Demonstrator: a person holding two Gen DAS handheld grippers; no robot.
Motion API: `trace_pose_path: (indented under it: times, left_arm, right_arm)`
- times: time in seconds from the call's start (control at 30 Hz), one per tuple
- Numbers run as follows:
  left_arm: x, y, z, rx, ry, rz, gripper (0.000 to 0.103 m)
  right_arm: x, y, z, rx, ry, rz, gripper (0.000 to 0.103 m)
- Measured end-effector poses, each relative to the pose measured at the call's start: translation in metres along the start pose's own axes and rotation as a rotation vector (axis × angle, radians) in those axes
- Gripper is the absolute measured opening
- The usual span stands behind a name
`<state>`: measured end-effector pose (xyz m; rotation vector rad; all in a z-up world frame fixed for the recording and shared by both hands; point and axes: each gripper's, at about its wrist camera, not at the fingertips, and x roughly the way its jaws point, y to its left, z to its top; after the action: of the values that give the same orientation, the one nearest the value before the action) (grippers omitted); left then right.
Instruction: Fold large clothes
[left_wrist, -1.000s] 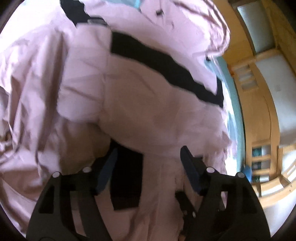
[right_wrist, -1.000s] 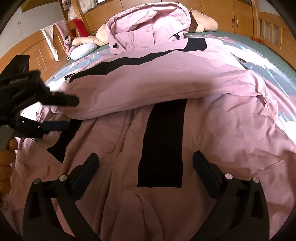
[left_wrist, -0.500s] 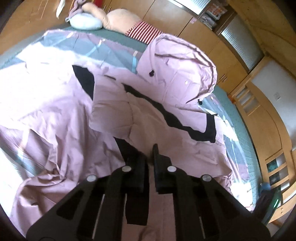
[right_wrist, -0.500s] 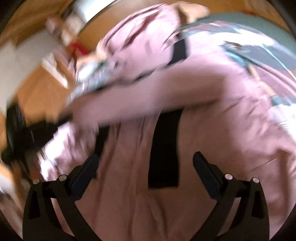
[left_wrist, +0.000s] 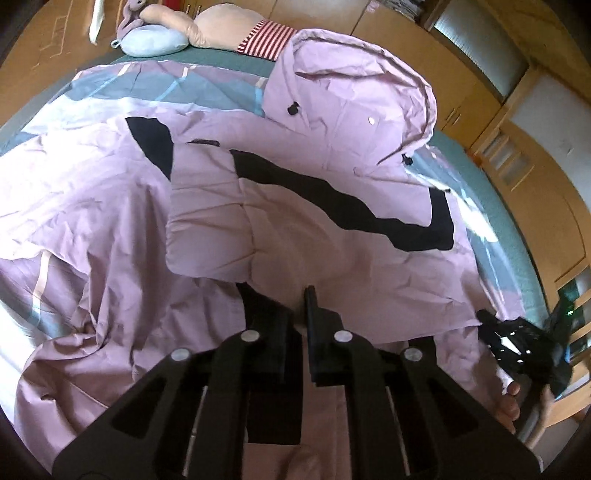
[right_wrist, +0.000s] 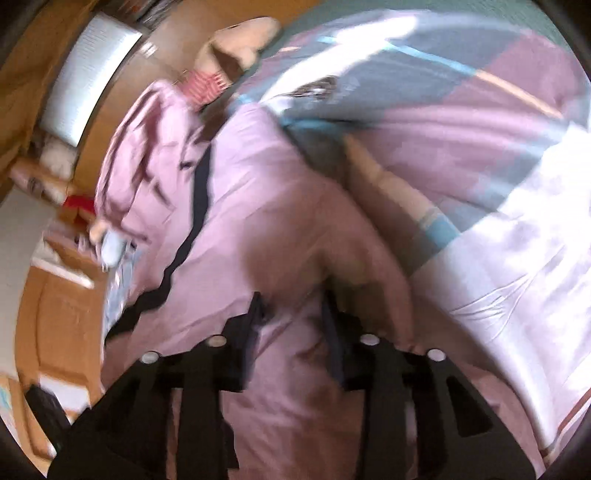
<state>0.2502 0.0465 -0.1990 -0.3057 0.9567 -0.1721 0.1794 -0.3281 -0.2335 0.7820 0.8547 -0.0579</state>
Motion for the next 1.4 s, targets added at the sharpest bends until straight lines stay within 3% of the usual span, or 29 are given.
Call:
trace_pose_path:
  times: [0.03,0.17,0.2,0.23,0.27,0.33,0.43,0.57,0.67,0.77,0.8,0.9,0.97,1.03,1.1,1.17,1.27,1.37,1.4]
  left_arm:
    - [0.001,0.000,0.000,0.001,0.002,-0.002,0.008]
    - [0.005,0.004,-0.001,-0.012,0.018,-0.011,0.008]
    - [0.005,0.005,-0.001,-0.015,0.022,-0.014,0.008]
    - [0.006,0.005,-0.001,-0.016,0.025,-0.016,0.008]
    - [0.007,0.006,-0.001,-0.017,0.029,-0.023,0.010]
    - [0.008,0.005,-0.002,-0.020,0.034,-0.034,0.011]
    - [0.007,-0.001,-0.003,0.006,0.026,-0.032,0.011]
    - [0.009,-0.014,-0.005,0.059,0.041,-0.066,0.012]
    - [0.016,-0.016,-0.009,0.076,0.056,-0.032,0.013]
    - [0.029,-0.004,-0.011,0.028,0.099,-0.033,0.015]
    - [0.032,0.000,-0.011,0.009,0.110,-0.039,0.015]
    - [0.035,0.006,-0.010,-0.031,0.128,-0.055,0.016]
    - [0.035,0.005,-0.010,-0.028,0.121,-0.042,0.019]
    - [0.037,0.004,-0.012,-0.020,0.119,-0.025,0.023]
    - [0.040,0.004,-0.014,-0.020,0.128,-0.014,0.031]
    - [0.042,0.005,-0.015,-0.027,0.130,-0.004,0.034]
    - [0.038,0.005,-0.015,-0.032,0.123,0.005,0.036]
    - [0.017,-0.002,-0.012,-0.024,0.030,0.030,0.037]
    - [0.012,-0.004,-0.011,-0.016,0.004,0.034,0.044]
  right_arm:
    - [-0.001,0.005,0.000,-0.029,-0.001,0.009,0.065]
    - [0.015,0.026,0.009,-0.071,0.001,0.005,0.065]
    - [0.019,0.025,0.009,-0.066,0.000,-0.007,0.053]
    - [0.027,0.021,0.010,-0.045,-0.007,-0.034,0.031]
    - [0.030,0.013,0.010,-0.021,-0.021,-0.061,0.026]
    - [0.024,-0.003,0.004,0.020,-0.070,-0.032,0.013]
    - [0.007,-0.007,-0.004,0.016,-0.166,-0.026,0.005]
    - [-0.019,0.006,-0.011,-0.045,-0.358,-0.176,0.004]
    - [-0.009,0.001,-0.008,-0.035,-0.324,-0.188,0.003]
    - [-0.005,-0.007,-0.005,-0.011,-0.283,-0.157,0.004]
    - [-0.005,-0.007,-0.005,-0.003,-0.273,-0.153,0.004]
    - [-0.020,-0.002,-0.013,-0.015,-0.282,-0.206,0.019]
    - [-0.036,0.017,-0.025,-0.100,-0.380,-0.292,0.038]
    - [-0.047,0.041,-0.035,-0.210,-0.497,-0.344,0.066]
    - [-0.046,0.060,-0.041,-0.304,-0.557,-0.371,0.074]
    - [-0.026,0.069,-0.034,-0.372,-0.477,-0.357,0.074]
    - [0.037,0.056,-0.021,-0.395,-0.210,-0.396,0.072]
    - [0.046,0.050,-0.015,-0.377,-0.169,-0.378,0.073]
    - [0.046,0.050,-0.015,-0.382,-0.171,-0.378,0.074]
